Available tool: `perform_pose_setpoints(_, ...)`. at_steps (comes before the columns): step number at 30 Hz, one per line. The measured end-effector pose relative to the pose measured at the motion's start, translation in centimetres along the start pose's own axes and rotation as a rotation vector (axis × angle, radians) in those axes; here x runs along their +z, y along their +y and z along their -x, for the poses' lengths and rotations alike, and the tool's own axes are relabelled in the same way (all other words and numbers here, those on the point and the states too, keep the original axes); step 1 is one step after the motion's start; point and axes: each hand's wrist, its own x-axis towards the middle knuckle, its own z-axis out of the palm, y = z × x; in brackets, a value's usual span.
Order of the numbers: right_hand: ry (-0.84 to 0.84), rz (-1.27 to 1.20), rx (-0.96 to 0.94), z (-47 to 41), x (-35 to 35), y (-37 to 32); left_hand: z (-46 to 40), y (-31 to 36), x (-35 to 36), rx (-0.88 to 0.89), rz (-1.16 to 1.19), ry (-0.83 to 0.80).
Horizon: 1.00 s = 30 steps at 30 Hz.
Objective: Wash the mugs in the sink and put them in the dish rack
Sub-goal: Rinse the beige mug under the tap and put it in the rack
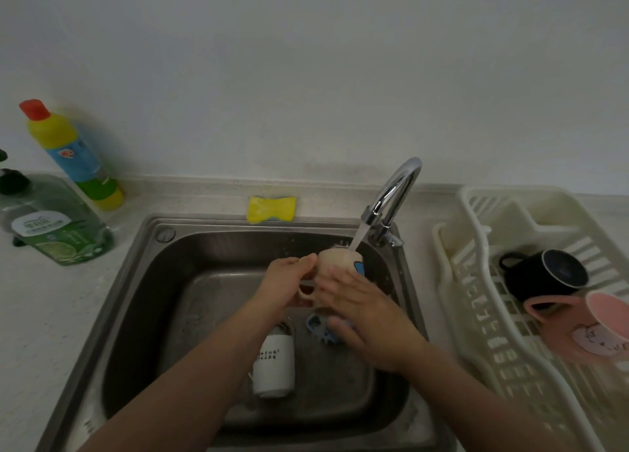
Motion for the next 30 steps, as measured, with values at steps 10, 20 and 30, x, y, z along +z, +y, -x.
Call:
perform_pose_setpoints(10, 0.026, -0.015, 0.018, 0.6, -0.1, 0.4, 0.1, 0.2, 0.8, 0.028, -0.001, -0.055)
perform_pose_setpoints(20, 0.081, -0.294, 0.226, 0.5, 0.7, 0.2, 0.1, -0.5, -0.2, -0.020, 0.116, -0.003)
perform_pose_setpoints(30, 0.157, -0.708, 0.534, -0.5, -0.1, -2.2, 0.7, -0.6, -0.8, -0.022, 0.211, -0.007)
